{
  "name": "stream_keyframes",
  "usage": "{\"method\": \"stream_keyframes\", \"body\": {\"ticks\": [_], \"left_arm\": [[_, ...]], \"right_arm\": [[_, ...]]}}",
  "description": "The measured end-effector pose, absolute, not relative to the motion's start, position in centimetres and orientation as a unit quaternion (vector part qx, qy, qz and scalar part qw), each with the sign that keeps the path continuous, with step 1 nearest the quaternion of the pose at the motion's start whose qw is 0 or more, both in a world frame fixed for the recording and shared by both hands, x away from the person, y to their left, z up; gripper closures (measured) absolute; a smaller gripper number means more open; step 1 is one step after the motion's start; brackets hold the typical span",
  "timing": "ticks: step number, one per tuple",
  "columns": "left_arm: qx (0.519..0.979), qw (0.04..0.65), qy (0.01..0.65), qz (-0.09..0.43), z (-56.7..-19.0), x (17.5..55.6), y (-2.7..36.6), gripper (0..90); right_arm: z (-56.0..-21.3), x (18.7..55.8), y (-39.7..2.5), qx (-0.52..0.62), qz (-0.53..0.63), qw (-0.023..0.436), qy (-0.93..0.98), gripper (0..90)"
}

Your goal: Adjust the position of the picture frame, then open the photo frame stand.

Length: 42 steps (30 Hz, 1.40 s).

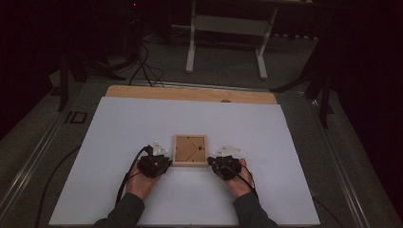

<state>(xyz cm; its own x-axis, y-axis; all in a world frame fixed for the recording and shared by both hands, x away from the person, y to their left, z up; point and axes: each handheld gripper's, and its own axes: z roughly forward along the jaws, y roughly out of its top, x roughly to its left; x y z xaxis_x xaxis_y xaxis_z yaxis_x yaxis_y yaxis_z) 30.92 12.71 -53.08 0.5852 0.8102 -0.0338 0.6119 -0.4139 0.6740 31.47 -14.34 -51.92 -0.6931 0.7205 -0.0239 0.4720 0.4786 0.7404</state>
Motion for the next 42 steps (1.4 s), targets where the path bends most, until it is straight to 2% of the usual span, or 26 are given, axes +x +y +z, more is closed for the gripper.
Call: {"method": "stream_keyframes", "body": {"ticks": [5,13,19,30,42], "left_arm": [[0.817,0.335,0.442,0.154,-52.9,31.0,13.2,64.5],[0.8,0.365,0.449,0.159,-52.0,30.7,13.7,56.3],[0.8,0.375,0.439,0.161,-51.3,30.4,13.3,54.7],[0.811,0.383,0.417,0.149,-50.4,30.2,12.2,51.8],[0.826,0.37,0.402,0.139,-49.5,31.8,9.7,50.8]], "right_arm": [[-51.7,31.4,-14.5,0.353,0.372,0.18,0.839,81.9],[-51.1,31.2,-14.6,0.35,0.397,0.186,0.828,81.2],[-51.4,31.1,-14.1,0.335,0.405,0.174,0.833,89.4],[-51.6,31.2,-13.9,0.333,0.407,0.163,0.835,89.8],[-51.6,31.1,-13.8,0.331,0.406,0.168,0.835,89.8]]}}
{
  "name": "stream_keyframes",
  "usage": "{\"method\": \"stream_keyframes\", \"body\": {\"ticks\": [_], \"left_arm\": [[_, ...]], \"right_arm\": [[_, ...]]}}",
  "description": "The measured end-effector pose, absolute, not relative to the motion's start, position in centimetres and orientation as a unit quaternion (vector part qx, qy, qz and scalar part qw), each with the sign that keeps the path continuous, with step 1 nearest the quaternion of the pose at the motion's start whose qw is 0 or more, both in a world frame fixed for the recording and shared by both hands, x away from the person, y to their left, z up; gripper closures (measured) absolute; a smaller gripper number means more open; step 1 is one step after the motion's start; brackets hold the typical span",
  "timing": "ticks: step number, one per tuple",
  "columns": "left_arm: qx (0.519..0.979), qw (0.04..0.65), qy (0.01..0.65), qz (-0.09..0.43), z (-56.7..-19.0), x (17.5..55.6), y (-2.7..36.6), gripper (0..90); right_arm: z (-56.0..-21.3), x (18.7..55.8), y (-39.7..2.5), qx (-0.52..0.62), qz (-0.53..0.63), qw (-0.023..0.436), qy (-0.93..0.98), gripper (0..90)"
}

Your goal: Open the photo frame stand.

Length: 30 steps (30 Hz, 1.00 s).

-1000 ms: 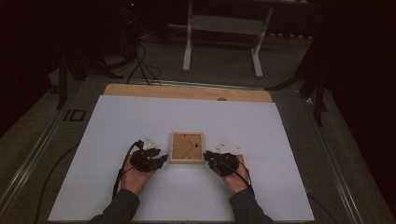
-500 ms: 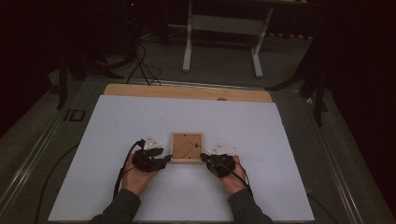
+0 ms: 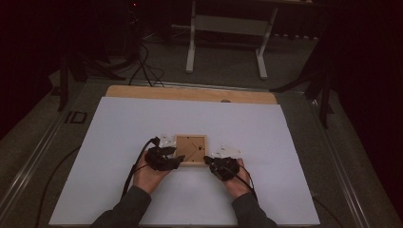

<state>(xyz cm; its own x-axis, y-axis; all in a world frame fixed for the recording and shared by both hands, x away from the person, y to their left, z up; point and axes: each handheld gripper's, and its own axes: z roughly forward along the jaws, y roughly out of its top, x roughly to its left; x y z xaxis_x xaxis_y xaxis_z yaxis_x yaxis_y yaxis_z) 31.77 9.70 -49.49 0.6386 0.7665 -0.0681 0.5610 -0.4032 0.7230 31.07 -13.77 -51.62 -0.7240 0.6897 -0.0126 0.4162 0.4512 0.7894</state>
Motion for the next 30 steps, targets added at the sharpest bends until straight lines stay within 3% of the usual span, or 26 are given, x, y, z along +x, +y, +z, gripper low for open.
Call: {"method": "stream_keyframes", "body": {"ticks": [30], "left_arm": [[0.852,0.305,0.407,0.124,-49.8,33.5,7.6,49.7]], "right_arm": [[-51.7,31.1,-13.9,0.333,0.412,0.162,0.832,89.8]]}}
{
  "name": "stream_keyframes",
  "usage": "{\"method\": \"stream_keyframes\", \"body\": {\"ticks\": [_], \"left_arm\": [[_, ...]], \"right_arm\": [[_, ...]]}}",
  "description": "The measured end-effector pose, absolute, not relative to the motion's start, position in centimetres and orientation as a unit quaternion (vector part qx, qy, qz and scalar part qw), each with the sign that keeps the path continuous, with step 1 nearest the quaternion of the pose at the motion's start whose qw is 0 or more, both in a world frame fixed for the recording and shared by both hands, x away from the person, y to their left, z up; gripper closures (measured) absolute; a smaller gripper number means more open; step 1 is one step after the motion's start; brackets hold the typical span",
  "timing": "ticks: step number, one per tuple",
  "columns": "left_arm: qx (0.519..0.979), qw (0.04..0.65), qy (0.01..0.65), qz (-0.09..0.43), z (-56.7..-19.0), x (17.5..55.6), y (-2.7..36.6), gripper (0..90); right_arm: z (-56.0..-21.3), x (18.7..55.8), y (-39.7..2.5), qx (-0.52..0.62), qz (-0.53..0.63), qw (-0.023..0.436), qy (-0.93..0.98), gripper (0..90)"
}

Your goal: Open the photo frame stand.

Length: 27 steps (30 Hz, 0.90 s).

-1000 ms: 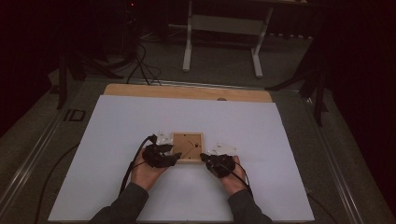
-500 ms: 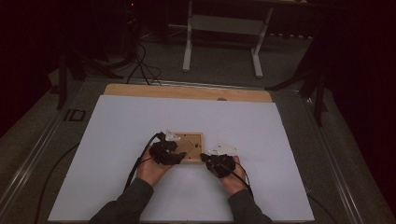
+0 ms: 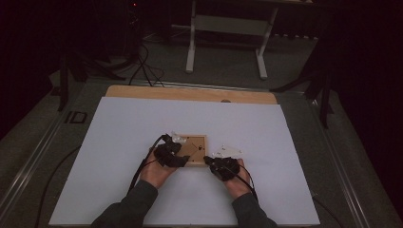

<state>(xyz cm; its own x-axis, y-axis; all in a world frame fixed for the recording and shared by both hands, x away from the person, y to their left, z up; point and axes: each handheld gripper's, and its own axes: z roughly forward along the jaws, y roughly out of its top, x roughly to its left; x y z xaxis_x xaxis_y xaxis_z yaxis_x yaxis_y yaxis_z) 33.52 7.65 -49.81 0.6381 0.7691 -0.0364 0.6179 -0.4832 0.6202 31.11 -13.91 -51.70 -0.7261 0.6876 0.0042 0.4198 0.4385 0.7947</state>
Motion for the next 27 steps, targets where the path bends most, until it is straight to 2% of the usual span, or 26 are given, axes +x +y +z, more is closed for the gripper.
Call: {"method": "stream_keyframes", "body": {"ticks": [11,20,27], "left_arm": [[0.873,0.252,0.404,0.105,-48.9,34.5,6.8,50.5],[0.862,0.284,0.402,0.121,-46.6,34.7,6.7,50.5],[0.861,0.284,0.406,0.113,-46.7,34.9,6.8,50.3]], "right_arm": [[-51.7,31.2,-14.0,0.332,0.415,0.162,0.831,89.7],[-51.8,31.1,-13.9,0.334,0.417,0.16,0.83,89.8],[-51.8,31.1,-13.9,0.333,0.417,0.159,0.831,89.8]]}}
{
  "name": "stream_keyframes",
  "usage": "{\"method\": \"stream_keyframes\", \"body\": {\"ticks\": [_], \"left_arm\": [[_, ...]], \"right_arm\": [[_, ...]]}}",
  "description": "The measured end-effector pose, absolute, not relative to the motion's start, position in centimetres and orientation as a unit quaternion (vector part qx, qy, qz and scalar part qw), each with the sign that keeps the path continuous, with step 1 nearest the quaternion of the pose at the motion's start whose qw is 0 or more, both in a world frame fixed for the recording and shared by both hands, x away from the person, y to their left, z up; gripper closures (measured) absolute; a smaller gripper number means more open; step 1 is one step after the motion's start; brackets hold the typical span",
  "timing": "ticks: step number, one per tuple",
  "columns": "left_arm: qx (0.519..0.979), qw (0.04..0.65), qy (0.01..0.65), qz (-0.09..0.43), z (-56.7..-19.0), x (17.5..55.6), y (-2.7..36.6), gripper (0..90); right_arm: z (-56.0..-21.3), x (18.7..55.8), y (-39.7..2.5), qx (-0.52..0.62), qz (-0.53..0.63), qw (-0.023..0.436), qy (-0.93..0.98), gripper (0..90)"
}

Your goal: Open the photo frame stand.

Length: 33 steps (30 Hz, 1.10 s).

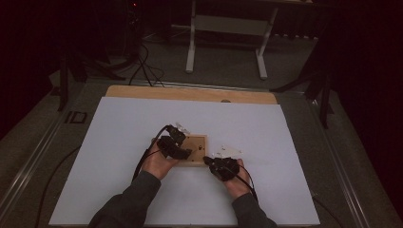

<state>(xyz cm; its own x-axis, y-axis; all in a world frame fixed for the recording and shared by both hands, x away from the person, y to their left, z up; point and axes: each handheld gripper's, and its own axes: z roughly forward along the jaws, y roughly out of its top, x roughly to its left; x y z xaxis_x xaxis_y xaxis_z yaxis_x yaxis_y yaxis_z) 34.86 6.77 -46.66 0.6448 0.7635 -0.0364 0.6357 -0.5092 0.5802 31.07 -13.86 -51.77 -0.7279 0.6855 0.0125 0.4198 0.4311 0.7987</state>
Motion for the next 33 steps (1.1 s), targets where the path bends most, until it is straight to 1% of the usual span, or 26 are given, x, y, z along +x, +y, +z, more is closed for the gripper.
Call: {"method": "stream_keyframes", "body": {"ticks": [4,10,14,16,19,24,28,33], "left_arm": [[0.86,0.285,0.408,0.109,-46.8,34.9,6.8,49.7],[0.857,0.286,0.417,0.099,-47.1,34.9,7.1,43.3],[0.858,0.283,0.42,0.09,-47.4,34.7,7.4,40.9],[0.858,0.281,0.421,0.084,-47.6,34.7,7.5,41.0],[0.856,0.289,0.426,0.05,-47.8,35.0,7.8,42.8],[0.842,0.308,0.442,0.022,-47.6,35.5,8.3,44.9],[0.835,0.316,0.45,0.009,-47.6,35.8,8.4,47.0],[0.825,0.335,0.456,-0.002,-47.2,36.0,8.5,47.0]], "right_arm": [[-51.8,31.1,-13.9,0.332,0.417,0.159,0.831,89.8],[-51.8,31.0,-13.8,0.333,0.417,0.159,0.831,89.8],[-51.8,31.0,-13.8,0.332,0.417,0.159,0.831,89.8],[-51.8,31.0,-13.8,0.332,0.417,0.159,0.831,89.7],[-51.8,31.0,-13.8,0.332,0.417,0.159,0.831,89.8],[-51.8,31.0,-13.8,0.332,0.417,0.159,0.831,89.7],[-51.8,31.0,-13.8,0.332,0.417,0.16,0.831,89.7],[-51.8,31.0,-13.8,0.332,0.417,0.16,0.831,89.7]]}}
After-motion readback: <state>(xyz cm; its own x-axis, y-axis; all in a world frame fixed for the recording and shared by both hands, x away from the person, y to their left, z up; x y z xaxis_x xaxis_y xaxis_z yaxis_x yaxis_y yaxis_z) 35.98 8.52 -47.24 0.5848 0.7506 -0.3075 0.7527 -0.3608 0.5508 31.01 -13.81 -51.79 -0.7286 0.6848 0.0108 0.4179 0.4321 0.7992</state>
